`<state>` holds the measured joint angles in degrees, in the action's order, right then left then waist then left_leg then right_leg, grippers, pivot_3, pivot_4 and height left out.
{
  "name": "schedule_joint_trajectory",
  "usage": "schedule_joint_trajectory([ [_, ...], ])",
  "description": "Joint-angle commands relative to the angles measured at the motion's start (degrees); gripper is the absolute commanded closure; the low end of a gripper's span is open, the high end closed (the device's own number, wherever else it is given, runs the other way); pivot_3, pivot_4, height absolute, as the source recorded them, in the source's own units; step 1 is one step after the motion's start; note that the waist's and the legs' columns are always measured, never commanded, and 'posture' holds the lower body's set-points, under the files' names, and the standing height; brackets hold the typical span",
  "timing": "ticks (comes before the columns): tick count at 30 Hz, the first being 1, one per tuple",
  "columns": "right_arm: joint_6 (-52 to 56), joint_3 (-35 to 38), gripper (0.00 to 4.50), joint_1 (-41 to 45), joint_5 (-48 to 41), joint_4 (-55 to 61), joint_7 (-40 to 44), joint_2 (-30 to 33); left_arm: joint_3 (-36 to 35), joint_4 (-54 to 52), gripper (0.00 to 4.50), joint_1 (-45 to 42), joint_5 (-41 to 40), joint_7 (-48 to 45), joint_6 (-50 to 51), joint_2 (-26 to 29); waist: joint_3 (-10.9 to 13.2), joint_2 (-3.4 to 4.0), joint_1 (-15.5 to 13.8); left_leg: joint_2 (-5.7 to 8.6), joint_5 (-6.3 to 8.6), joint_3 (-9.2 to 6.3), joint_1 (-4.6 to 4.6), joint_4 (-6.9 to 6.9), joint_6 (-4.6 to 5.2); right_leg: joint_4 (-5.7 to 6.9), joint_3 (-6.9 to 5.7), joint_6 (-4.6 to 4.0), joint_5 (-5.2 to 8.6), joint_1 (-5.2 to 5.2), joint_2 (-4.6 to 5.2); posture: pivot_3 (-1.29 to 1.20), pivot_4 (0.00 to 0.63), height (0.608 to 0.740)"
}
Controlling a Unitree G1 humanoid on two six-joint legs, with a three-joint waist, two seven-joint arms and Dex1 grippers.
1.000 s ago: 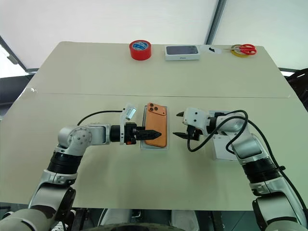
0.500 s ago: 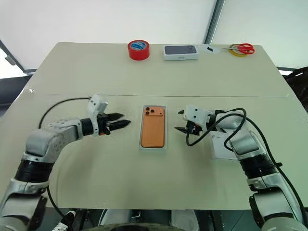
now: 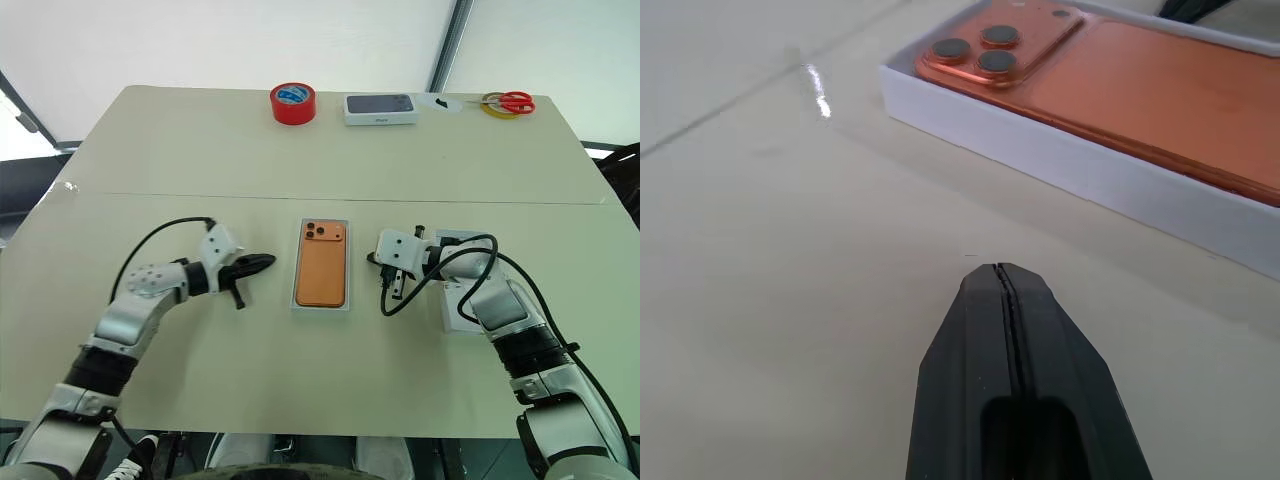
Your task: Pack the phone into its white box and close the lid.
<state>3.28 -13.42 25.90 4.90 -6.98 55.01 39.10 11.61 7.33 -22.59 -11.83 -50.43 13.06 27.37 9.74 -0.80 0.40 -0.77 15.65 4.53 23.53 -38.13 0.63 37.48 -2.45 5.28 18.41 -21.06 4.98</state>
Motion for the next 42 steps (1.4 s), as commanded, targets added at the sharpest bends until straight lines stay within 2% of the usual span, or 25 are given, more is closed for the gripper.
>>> schedule_joint_trajectory([
  [1, -0.7, 0.1, 4.45, -0.8, -1.4, 3.5, 1.8, 0.2, 4.2, -0.3, 4.5, -3.2, 0.9, -2.8, 1.6, -2.7, 0.0, 0.0, 0.1, 0.0, 0.0, 0.0, 0.0, 0.0, 0.0, 0.0, 0.0, 0.0, 0.0, 0.0, -0.01, 0.0, 0.15, 0.73],
  [5, 0.5, 1.6, 4.45, -3.0, -3.6, 6.7, 3.8, 1.5, 5.9, -0.8, 4.5, -5.5, -0.6, -5.1, 4.9, -6.3, 0.0, 0.0, 0.1, -0.01, 0.0, 0.0, 0.01, 0.0, 0.01, 0.01, 0.0, 0.01, 0.0, -0.03, -0.04, 0.0, 0.15, 0.73],
  [12, 3.1, 7.2, 4.45, -11.0, -7.1, 13.6, 7.1, 8.8, 8.7, -1.7, 4.5, -7.6, -1.4, -7.8, 7.9, -12.1, 0.0, 0.0, -1.3, 0.01, 0.04, -0.01, 0.01, -0.1, 0.09, 0.0, 0.0, 0.01, 0.0, 0.04, -0.01, 0.0, 0.15, 0.73],
  [19, 4.0, 13.6, 4.45, -18.3, -8.9, 16.5, 7.7, 14.3, 11.5, 2.0, 4.5, -9.7, 1.3, -7.9, 5.3, -17.0, 0.0, 0.03, -1.1, 0.01, 0.05, -0.03, -0.03, -0.11, 0.11, 0.0, 0.01, 0.01, 0.0, 0.09, -0.01, 0.0, 0.15, 0.73],
  [21, 3.3, 15.3, 4.45, -19.8, -8.8, 16.0, 7.3, 15.6, 11.7, 4.2, 4.5, -10.6, 2.1, -7.4, 3.5, -18.3, 0.0, 0.02, -1.1, 0.0, 0.05, -0.03, -0.03, -0.11, 0.11, 0.0, 0.01, 0.01, 0.0, 0.09, -0.02, 0.0, 0.15, 0.73],
  [25, 2.2, 17.7, 4.45, -22.1, -8.9, 15.0, 7.2, 17.4, 9.3, 3.4, 4.5, -12.0, -1.6, -7.6, 7.0, -21.8, 0.0, 0.01, -1.2, 0.0, 0.05, -0.03, -0.02, -0.14, 0.11, -0.01, 0.0, 0.01, 0.0, 0.11, -0.02, 0.0, 0.15, 0.73],
  [28, 2.0, 18.3, 4.45, -22.8, -9.0, 14.5, 7.8, 18.4, 11.1, 5.4, 4.5, -12.1, 1.7, -7.1, 4.0, -21.2, 0.0, 0.03, -1.1, 0.0, 0.05, -0.04, -0.03, -0.16, 0.11, -0.01, 0.01, 0.01, 0.0, 0.12, -0.02, 0.0, 0.15, 0.73],
  [34, -1.1, 18.6, 4.45, -21.3, -7.4, 11.1, 5.8, 18.8, 9.7, 4.3, 4.5, -11.1, 1.5, -7.2, 2.6, -19.1, 0.0, 0.04, -1.0, -0.04, 0.04, -0.04, -0.05, -0.13, 0.09, -0.01, 0.01, 0.01, 0.0, 0.1, -0.07, 0.0, 0.15, 0.73],
  [42, -3.5, 20.0, 4.45, -21.1, -7.0, 7.2, 4.7, 19.6, 0.2, -1.2, 4.5, -8.9, -2.9, -6.3, 6.7, -10.6, 0.0, 0.06, -1.0, -0.04, 0.04, -0.05, -0.05, -0.15, 0.09, 0.0, 0.01, 0.01, 0.0, 0.12, -0.06, 0.0, 0.15, 0.73],
])
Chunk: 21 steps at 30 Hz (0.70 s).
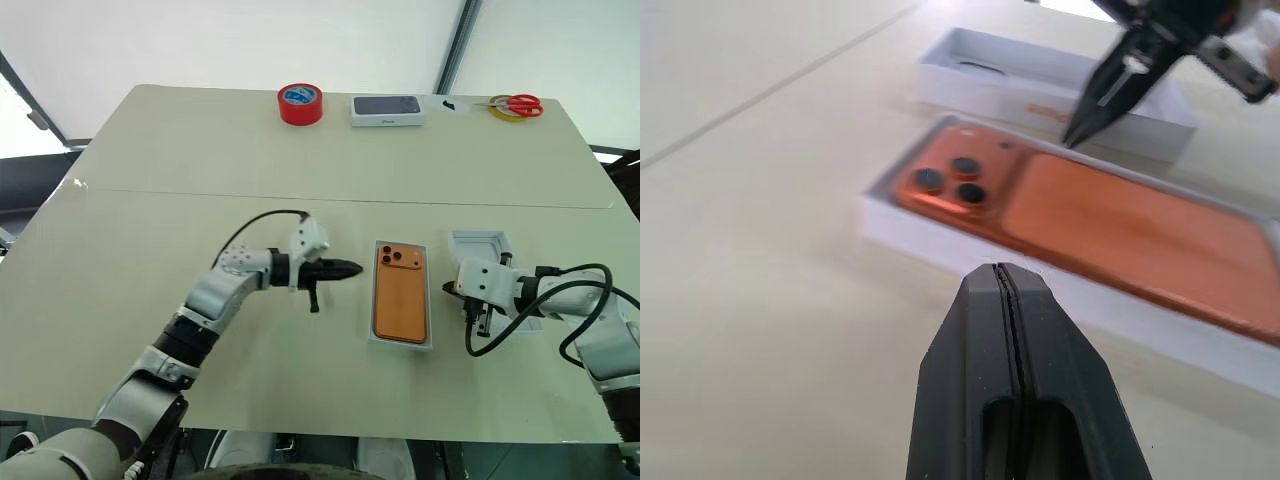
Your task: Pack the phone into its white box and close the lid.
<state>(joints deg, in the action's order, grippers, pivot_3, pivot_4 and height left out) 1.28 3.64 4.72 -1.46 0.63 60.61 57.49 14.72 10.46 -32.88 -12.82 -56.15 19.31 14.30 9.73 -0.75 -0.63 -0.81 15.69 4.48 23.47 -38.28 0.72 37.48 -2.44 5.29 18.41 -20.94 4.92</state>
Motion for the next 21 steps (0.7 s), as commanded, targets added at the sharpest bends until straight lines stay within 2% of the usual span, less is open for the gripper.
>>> schedule_joint_trajectory([
  [1, -2.0, 3.5, 4.45, -0.2, -0.7, -0.6, -1.0, 1.5, -3.8, -5.1, 4.5, 2.1, -1.8, -0.6, 0.0, 3.9, 0.0, 0.01, 0.0, 0.0, 0.0, 0.01, 0.0, 0.01, 0.0, 0.0, 0.0, 0.0, 0.0, 0.0, 0.0, 0.0, 0.15, 0.73],
  [2, -0.4, 4.3, 4.45, -0.3, -2.2, -0.1, -0.5, 1.3, -4.8, -5.7, 4.5, 2.8, -2.9, -2.0, 0.9, 5.8, 0.0, 0.01, 0.0, 0.0, 0.0, 0.0, 0.0, 0.01, 0.0, 0.0, 0.0, 0.0, 0.0, 0.0, 0.0, 0.0, 0.15, 0.73],
  [5, 8.1, 8.1, 3.69, 0.6, -10.0, 2.3, 0.7, -0.6, -8.7, -7.4, 3.72, 5.6, -5.4, -6.2, -0.4, 11.8, 0.0, 0.01, 0.0, 0.0, -0.01, -0.01, -0.03, -0.02, -0.01, 0.0, -0.02, 0.0, 0.0, 0.06, 0.0, 0.0, 0.15, 0.73],
  [7, 10.7, 9.5, 2.68, 0.8, -12.1, 2.7, -0.6, -1.6, -10.0, -8.5, 2.69, 6.6, -6.2, -6.6, -1.2, 13.5, 0.0, 0.0, 0.0, 0.0, 0.0, -0.02, -0.03, -0.01, -0.01, -0.01, -0.01, 0.0, 0.0, 0.06, 0.02, 0.0, 0.15, 0.73],
  [8, 12.4, 10.3, 2.23, 0.6, -11.8, 3.9, -3.3, -2.5, -12.6, -9.3, 2.25, 8.2, -7.9, -8.1, -1.9, 15.6, 0.0, 0.0, 0.0, 0.0, 0.0, -0.03, -0.03, 0.0, -0.01, -0.01, -0.02, 0.0, 0.0, 0.06, 0.01, 0.0, 0.15, 0.73],
  [9, 13.9, 11.1, 1.54, 0.5, -11.6, 5.0, -5.6, -3.3, -14.9, -10.1, 1.57, 9.8, -9.4, -9.5, -2.5, 17.4, 0.0, 0.01, 0.1, -0.01, 0.0, -0.04, -0.03, 0.01, -0.01, -0.01, -0.02, 0.0, 0.0, 0.05, 0.02, 0.0, 0.15, 0.73],
  [10, 16.8, 12.1, 1.18, 0.6, -12.3, 5.9, -7.5, -4.1, -16.8, -11.8, 1.23, 11.7, -11.3, -10.8, -2.5, 18.8, 0.0, 0.01, 0.2, -0.03, 0.0, -0.04, -0.04, 0.01, -0.02, -0.01, -0.02, -0.01, 0.0, 0.05, 0.02, 0.0, 0.15, 0.73],
  [11, 20.5, 12.8, 0.59, 1.0, -12.0, 6.9, -10.6, -5.0, -18.5, -14.1, 0.64, 14.3, -12.9, -12.4, -3.3, 20.3, 0.0, 0.02, 0.5, -0.03, 0.0, -0.03, -0.03, 0.05, -0.02, -0.02, -0.01, -0.01, 0.0, 0.0, 0.04, 0.0, 0.15, 0.73],
  [12, 22.9, 13.3, 0.57, 1.2, -11.9, 7.0, -12.4, -5.4, -19.0, -15.9, 0.17, 15.9, -13.7, -13.0, -3.8, 20.9, 0.0, 0.08, 0.6, -0.03, 0.0, -0.03, -0.03, 0.09, -0.03, -0.03, 0.0, -0.02, 0.01, -0.01, 0.04, 0.0, 0.15, 0.73],
  [13, 25.7, 13.6, 0.57, 0.6, -12.5, 8.5, -13.0, -5.5, -19.9, -17.6, 0.07, 18.0, -14.7, -13.9, -4.4, 21.8, 0.0, 0.15, 0.6, -0.03, 0.0, -0.03, -0.03, 0.1, -0.03, -0.04, 0.0, -0.02, 0.01, -0.01, 0.06, 0.0, 0.15, 0.73],
  [18, 41.5, 13.1, 0.57, -0.3, -14.3, 13.9, -17.3, -5.5, -22.8, -22.0, 0.07, 25.7, -17.0, -14.9, -5.8, 23.9, 0.0, 0.19, 0.2, -0.02, 0.01, -0.05, -0.03, 0.1, -0.04, -0.08, 0.0, -0.04, 0.01, 0.02, 0.12, 0.0, 0.15, 0.73],
  [21, 51.5, 11.8, 0.57, 1.2, -17.0, 15.3, -17.0, -3.9, -23.3, -24.2, 0.07, 28.1, -17.4, -14.1, -6.5, 23.9, 0.0, 0.19, 0.3, -0.02, 0.04, -0.04, -0.03, 0.13, -0.01, -0.1, 0.01, -0.06, 0.02, 0.0, 0.15, 0.0, 0.15, 0.73],
])
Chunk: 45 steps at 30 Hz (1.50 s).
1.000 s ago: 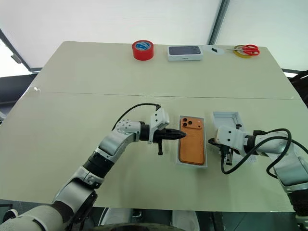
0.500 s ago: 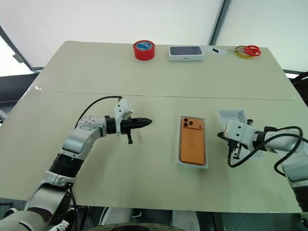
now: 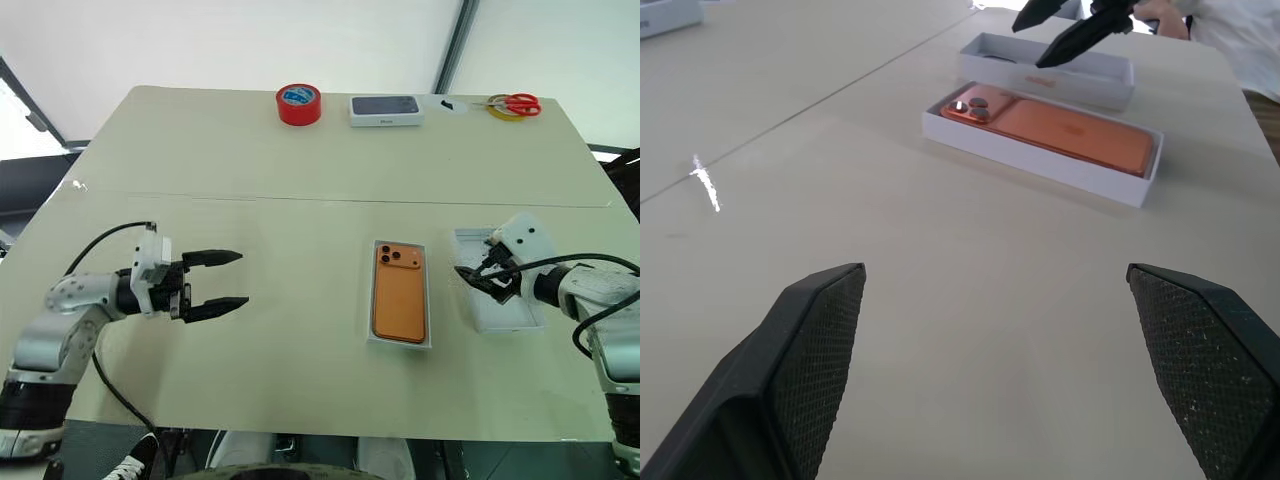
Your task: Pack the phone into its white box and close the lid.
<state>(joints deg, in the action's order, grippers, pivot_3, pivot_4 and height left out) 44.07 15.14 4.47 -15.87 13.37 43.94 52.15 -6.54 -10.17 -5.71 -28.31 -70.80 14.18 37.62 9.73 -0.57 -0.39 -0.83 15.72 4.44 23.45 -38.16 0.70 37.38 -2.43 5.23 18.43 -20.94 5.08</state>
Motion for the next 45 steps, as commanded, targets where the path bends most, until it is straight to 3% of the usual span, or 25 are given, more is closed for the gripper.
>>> schedule_joint_trajectory([
  [1, 12.1, -0.3, 0.57, 2.2, -3.7, 3.0, 0.0, 2.1, -2.1, -4.0, 0.07, 1.4, -1.1, 1.1, -2.7, 0.5, 0.0, 0.01, 0.1, 0.0, 0.02, 0.0, 0.0, 0.01, 0.04, -0.01, 0.0, 0.0, 0.0, -0.02, 0.0, 0.0, 0.15, 0.73],
  [12, 40.1, -5.3, 0.57, 16.6, -8.3, 3.9, -5.4, 3.0, -1.8, -9.3, 0.07, 4.8, -1.8, 3.7, -3.3, 0.5, 0.0, 0.15, 1.4, 0.0, 0.14, 0.03, 0.11, 0.15, 0.24, -0.05, 0.03, -0.01, 0.0, -0.2, 0.01, 0.0, 0.15, 0.73],
  [17, 47.3, -8.3, 0.57, 21.2, -10.5, 5.6, -6.5, 2.9, -1.2, -10.8, 0.07, 6.4, -1.0, 5.3, -4.7, -0.3, 0.0, 0.17, 1.3, 0.0, 0.15, 0.04, 0.13, 0.19, 0.26, -0.06, 0.03, -0.01, 0.0, -0.23, 0.01, 0.0, 0.15, 0.73],
  [27, 46.1, -13.6, 0.57, 21.6, -10.3, 4.1, -9.7, 2.7, 1.4, -14.0, 0.07, 8.1, 0.4, 10.0, -5.5, -2.3, 0.0, 0.17, 1.3, 0.01, 0.16, 0.07, 0.15, 0.18, 0.28, -0.06, 0.04, 0.0, 0.0, -0.26, 0.01, 0.0, 0.15, 0.73],
  [30, 45.5, -14.7, 1.44, 20.9, -10.4, 4.1, -10.5, 1.9, 1.3, -14.6, 0.0, 8.5, 0.3, 11.0, -5.5, -2.2, 0.0, 0.16, 1.4, 0.01, 0.16, 0.07, 0.15, 0.18, 0.28, -0.05, 0.04, 0.0, -0.01, -0.26, 0.01, 0.0, 0.15, 0.73],
  [36, 45.3, -15.2, 4.46, 21.1, -10.1, 3.7, -12.0, 0.5, 1.5, -15.4, 0.0, 8.8, 0.5, 12.5, -5.2, -2.1, -0.1, 0.06, 1.4, 0.01, 0.16, 0.06, 0.14, 0.18, 0.28, -0.06, 0.04, 0.0, -0.01, -0.24, 0.0, 0.0, 0.15, 0.73],
  [44, 38.1, -10.3, 4.46, 24.3, -7.4, -1.0, -15.5, -3.7, 1.9, -13.4, 0.0, 6.8, 1.4, 15.3, -4.4, -2.9, -0.1, 0.02, 1.5, 0.01, 0.16, 0.07, 0.13, 0.16, 0.28, -0.06, 0.04, 0.0, -0.01, -0.22, 0.0, 0.0, 0.15, 0.73],
  [45, 36.3, -7.3, 4.49, 26.7, -7.9, -2.2, -16.2, -6.0, 2.0, -13.1, 0.25, 6.4, -0.5, 14.7, -2.2, -2.5, -0.1, 0.03, 1.5, 0.01, 0.16, 0.07, 0.13, 0.16, 0.28, -0.06, 0.04, 0.0, -0.01, -0.22, 0.0, 0.0, 0.15, 0.73],
])
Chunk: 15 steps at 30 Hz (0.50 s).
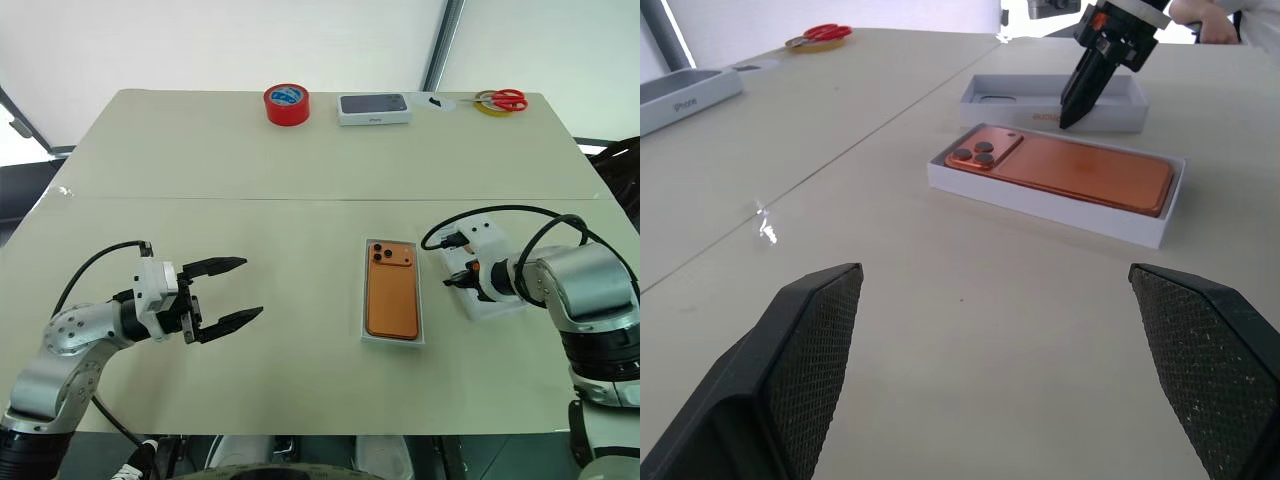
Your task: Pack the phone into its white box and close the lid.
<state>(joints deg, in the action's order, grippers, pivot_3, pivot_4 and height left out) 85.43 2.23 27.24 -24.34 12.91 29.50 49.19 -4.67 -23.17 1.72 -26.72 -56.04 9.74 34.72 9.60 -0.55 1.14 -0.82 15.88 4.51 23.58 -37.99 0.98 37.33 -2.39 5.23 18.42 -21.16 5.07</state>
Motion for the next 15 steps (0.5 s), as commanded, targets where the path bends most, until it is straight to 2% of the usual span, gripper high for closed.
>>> schedule_joint_trajectory([
  [1, -5.9, 7.7, 4.5, 5.7, 0.1, -2.5, -2.3, -5.0, 0.0, 0.2, 0.53, -1.3, -3.5, -0.7, 3.7, 0.8, 0.0, 0.04, 0.1, 0.0, 0.0, 0.02, 0.0, 0.0, 0.0, 0.0, 0.0, 0.0, 0.0, -0.02, 0.0, 0.0, 0.15, 0.73],
  [3, -10.7, 11.1, 4.5, 8.5, -1.6, -2.7, -1.5, -8.2, 0.0, 1.3, 1.31, -2.6, -3.3, 0.4, 4.2, 0.1, 0.2, 0.27, 0.0, 0.0, -0.04, 0.07, 0.02, 0.01, -0.05, 0.04, 0.04, 0.01, -0.01, -0.08, -0.03, 0.0, 0.15, 0.73],
  [7, -12.2, 17.5, 4.5, 12.3, -6.8, -0.2, -2.3, -16.6, 0.4, 3.1, 3.43, -5.5, -2.9, 2.1, 4.9, -1.4, 0.1, 0.24, -0.4, -0.01, -0.11, 0.08, 0.08, 0.02, -0.15, 0.1, 0.02, 0.03, -0.01, -0.16, -0.12, 0.0, 0.15, 0.73],
  [9, -9.3, 22.1, 4.5, 12.5, -13.1, 3.8, -2.9, -23.9, 1.0, 4.2, 4.45, -7.3, -1.8, 4.4, 5.0, -3.0, 0.1, 0.22, -0.5, 0.0, -0.1, 0.07, 0.11, 0.01, -0.14, 0.09, 0.0, 0.03, -0.01, -0.13, -0.12, 0.0, 0.15, 0.73],
  [13, 4.1, 30.1, 4.5, 8.8, -26.0, 11.0, -3.7, -35.2, 2.2, 5.8, 4.45, -9.1, 0.7, 7.3, 4.1, -5.0, 0.1, 0.17, -0.5, 0.01, -0.01, 0.06, 0.17, -0.07, 0.04, 0.2, 0.01, 0.05, -0.03, -0.17, -0.1, 0.0, 0.15, 0.73],
  [15, 7.1, 32.4, 4.5, 5.4, -33.6, 11.7, -8.2, -39.1, 3.0, 5.9, 4.45, -9.5, 0.5, 7.1, 4.7, -5.4, 0.1, 0.16, -0.5, 0.01, -0.01, 0.04, 0.17, -0.06, 0.04, 0.21, 0.0, 0.05, -0.03, -0.18, -0.1, 0.0, 0.15, 0.73],
])
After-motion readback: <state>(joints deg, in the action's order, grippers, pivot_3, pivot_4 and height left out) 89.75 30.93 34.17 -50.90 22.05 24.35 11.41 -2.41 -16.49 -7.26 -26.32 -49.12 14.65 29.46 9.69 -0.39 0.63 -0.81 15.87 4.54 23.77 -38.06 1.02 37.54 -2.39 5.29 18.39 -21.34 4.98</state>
